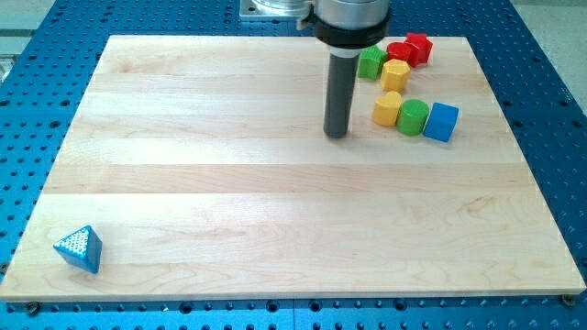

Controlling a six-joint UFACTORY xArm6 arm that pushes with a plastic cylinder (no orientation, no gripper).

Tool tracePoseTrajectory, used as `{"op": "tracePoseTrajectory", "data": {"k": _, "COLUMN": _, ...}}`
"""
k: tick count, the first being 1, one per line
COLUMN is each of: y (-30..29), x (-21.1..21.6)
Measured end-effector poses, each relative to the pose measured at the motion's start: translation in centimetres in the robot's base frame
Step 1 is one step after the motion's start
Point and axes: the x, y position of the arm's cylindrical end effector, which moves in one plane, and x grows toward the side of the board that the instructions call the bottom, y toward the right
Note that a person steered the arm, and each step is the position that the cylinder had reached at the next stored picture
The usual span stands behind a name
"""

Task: Make a group with all blocks at the top right side of the board

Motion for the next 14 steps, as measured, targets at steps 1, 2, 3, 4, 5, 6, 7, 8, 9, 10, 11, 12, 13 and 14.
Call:
{"op": "tracePoseTrajectory", "data": {"k": 1, "y": 4.7, "x": -0.9}}
{"op": "tracePoseTrajectory", "data": {"k": 2, "y": 8.4, "x": -3.7}}
{"op": "tracePoseTrajectory", "data": {"k": 3, "y": 9.6, "x": -6.9}}
{"op": "tracePoseTrajectory", "data": {"k": 4, "y": 11.0, "x": -7.3}}
{"op": "tracePoseTrajectory", "data": {"k": 5, "y": 12.9, "x": -7.9}}
{"op": "tracePoseTrajectory", "data": {"k": 6, "y": 13.0, "x": -10.2}}
{"op": "tracePoseTrajectory", "data": {"k": 7, "y": 16.6, "x": -8.9}}
{"op": "tracePoseTrajectory", "data": {"k": 8, "y": 22.2, "x": -4.1}}
{"op": "tracePoseTrajectory", "data": {"k": 9, "y": 21.7, "x": 5.6}}
{"op": "tracePoseTrajectory", "data": {"k": 10, "y": 14.8, "x": 7.6}}
{"op": "tracePoseTrajectory", "data": {"k": 11, "y": 13.1, "x": 5.3}}
{"op": "tracePoseTrajectory", "data": {"k": 12, "y": 16.7, "x": 1.1}}
{"op": "tracePoseTrajectory", "data": {"k": 13, "y": 16.8, "x": -4.0}}
{"op": "tracePoseTrajectory", "data": {"k": 14, "y": 17.8, "x": -5.0}}
